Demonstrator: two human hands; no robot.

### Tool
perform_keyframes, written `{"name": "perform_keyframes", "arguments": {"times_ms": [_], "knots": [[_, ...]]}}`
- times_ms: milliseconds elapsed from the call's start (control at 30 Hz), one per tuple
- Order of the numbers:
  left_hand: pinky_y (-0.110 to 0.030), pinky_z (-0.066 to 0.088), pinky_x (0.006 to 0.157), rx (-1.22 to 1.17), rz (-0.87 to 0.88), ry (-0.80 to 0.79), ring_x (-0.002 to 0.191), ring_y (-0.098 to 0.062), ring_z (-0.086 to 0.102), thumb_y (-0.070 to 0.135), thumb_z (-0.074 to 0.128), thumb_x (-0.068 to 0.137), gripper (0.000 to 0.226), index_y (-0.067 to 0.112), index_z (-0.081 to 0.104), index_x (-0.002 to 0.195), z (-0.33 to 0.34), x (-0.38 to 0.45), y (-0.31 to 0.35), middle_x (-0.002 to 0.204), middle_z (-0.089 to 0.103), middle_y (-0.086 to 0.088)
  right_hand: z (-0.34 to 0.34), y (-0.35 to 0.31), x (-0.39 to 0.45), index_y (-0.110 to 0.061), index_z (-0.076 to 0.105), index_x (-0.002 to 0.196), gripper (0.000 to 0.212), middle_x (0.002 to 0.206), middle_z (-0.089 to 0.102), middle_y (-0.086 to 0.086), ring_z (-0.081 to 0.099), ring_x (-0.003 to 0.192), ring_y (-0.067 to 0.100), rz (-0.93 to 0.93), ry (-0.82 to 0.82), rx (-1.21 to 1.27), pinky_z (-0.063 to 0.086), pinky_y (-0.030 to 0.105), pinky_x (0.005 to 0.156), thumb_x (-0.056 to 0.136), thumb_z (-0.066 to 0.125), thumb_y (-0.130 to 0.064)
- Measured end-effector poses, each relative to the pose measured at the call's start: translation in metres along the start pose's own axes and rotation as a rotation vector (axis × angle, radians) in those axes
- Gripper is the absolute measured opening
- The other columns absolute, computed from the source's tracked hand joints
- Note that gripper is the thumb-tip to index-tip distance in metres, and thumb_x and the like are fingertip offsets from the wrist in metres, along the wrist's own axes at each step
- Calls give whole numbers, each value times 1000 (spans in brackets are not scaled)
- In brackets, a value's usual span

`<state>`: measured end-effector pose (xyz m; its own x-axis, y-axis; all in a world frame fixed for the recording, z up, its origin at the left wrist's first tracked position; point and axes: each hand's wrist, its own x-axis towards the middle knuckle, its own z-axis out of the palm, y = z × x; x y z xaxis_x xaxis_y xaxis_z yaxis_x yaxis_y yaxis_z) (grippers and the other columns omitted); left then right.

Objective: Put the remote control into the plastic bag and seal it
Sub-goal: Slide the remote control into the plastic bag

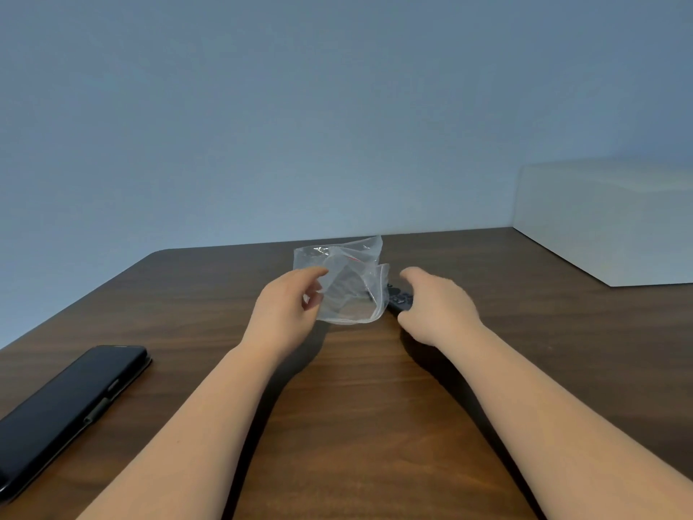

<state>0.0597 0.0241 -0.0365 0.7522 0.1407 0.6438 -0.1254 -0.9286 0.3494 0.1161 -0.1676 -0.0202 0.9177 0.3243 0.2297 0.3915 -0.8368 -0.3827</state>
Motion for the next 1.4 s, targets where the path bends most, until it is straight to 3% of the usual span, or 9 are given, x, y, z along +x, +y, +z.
{"name": "perform_keyframes", "arguments": {"times_ms": [133, 233, 400, 600, 700, 967, 1100, 1233, 1400], "knots": [[-26, 39, 73, -25, -92, 70, 74, -15, 51, 9, 57, 86, 40, 19, 52, 124, -2, 1, -2, 85, 58, 6, -12, 1, 1, -14, 54, 124, 34, 114, 65, 8, 59, 106, 29, -33, 334, 193, 47, 33, 79, 90, 58, -18], [-29, 41, 73, -57, -178, 84, 75, -18, 54, 9, 60, 84, 46, 18, 45, 126, -2, 1, -5, 83, 59, 4, -15, -1, 1, -9, 67, 103, 17, 100, 66, 7, 59, 96, 26, -180, 533, 277, 41, 28, 73, 90, 60, -17], [-27, 39, 72, 96, -226, 85, 86, -23, 60, 18, 55, 88, 15, 12, 67, 95, -1, 4, -13, 90, 70, -5, -21, -12, -10, -6, 69, 86, 9, 85, 67, 7, 61, 82, 26, -474, 700, 408, 49, 32, 68, 82, 69, -13], [-29, 41, 70, 75, -282, 115, 84, -24, 62, 21, 53, 90, 20, 10, 70, 90, 0, 3, -14, 87, 72, -6, -15, -19, -20, -10, 66, 80, 8, 75, 58, -4, 55, 72, 15, -602, 475, 386, 46, 26, 64, 80, 72, -14], [-30, 44, 70, 72, -310, 133, 82, -25, 62, 21, 54, 89, 19, 10, 70, 90, 0, 2, -15, 87, 72, -7, -14, -18, -20, -13, 64, 77, 9, 73, 55, -9, 51, 70, 10, -605, 474, 397, 44, 22, 61, 79, 71, -17], [-29, 39, 65, 55, -422, 147, 72, -20, 55, 25, 52, 90, 23, 9, 68, 83, -1, 3, -18, 80, 70, -6, -17, -21, -24, -11, 63, 76, 9, 73, 59, -2, 55, 68, 15, -650, 519, 442, 48, 27, 59, 79, 66, -20], [-28, 42, 69, -4, -314, 103, 77, -21, 61, 23, 55, 89, 20, 11, 69, 83, -1, 3, -2, 81, 71, -6, -2, -19, -16, -13, 64, 80, 11, 79, 61, 0, 56, 74, 19, -607, 372, 275, 51, 38, 63, 85, 64, -23], [-26, 44, 71, -38, -160, 49, 80, -17, 62, 23, 58, 88, 17, 12, 71, 88, 2, -1, 19, 83, 72, -3, 11, -18, -5, -16, 65, 96, 19, 97, 60, 0, 55, 85, 16, -530, 251, 179, 48, 32, 72, 89, 60, -33], [-29, 51, 76, -85, -124, 4, 81, -16, 64, 24, 61, 86, 15, 14, 72, 90, 6, -4, 23, 85, 73, -2, 17, -22, 0, -20, 38, 89, 39, 99, 40, -3, 43, 74, 14, -430, 131, 144, 35, 25, 62, 80, 73, -35]]}}
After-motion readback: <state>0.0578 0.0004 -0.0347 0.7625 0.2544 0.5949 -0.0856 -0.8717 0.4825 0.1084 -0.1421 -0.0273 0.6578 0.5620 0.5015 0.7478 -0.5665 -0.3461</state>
